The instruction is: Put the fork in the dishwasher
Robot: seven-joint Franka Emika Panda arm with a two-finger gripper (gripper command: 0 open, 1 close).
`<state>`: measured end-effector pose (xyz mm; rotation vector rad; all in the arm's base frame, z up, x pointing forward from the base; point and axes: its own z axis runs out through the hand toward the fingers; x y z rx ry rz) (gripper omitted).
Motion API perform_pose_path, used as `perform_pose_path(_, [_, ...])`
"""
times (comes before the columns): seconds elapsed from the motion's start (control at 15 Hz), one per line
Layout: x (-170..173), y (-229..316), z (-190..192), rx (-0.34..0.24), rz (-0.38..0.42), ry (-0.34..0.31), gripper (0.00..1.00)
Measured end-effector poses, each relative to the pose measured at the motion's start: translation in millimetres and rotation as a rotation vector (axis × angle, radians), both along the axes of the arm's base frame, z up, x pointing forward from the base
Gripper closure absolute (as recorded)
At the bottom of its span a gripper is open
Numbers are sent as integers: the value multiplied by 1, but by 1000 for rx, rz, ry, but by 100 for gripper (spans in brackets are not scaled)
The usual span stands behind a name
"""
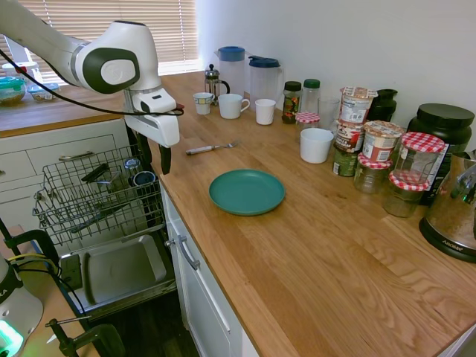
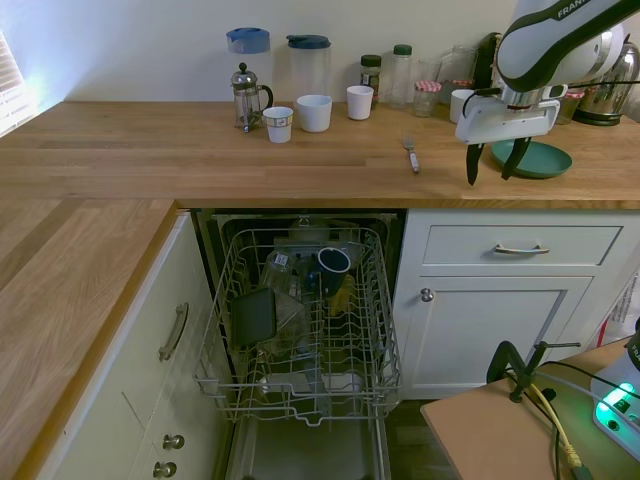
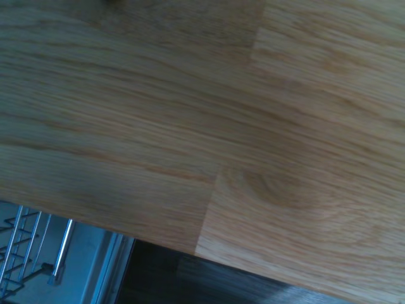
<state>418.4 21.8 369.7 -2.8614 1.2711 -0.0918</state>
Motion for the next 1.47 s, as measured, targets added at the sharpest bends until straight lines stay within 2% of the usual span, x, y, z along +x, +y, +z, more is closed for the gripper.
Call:
perform_pose_path(0.4, [11,1,9,3,-8,-24,0])
perform_pose_path(0.67, [40,13,24,28,-60,-58,0])
perform_pose_path(1.07, [98,52,42,84,-281,-119,0])
perform_pose_path(1.27, [130,59,41,76,-366,-153,0])
perform_pose_path(1.47, [152,65,36,42,-408,-173,0])
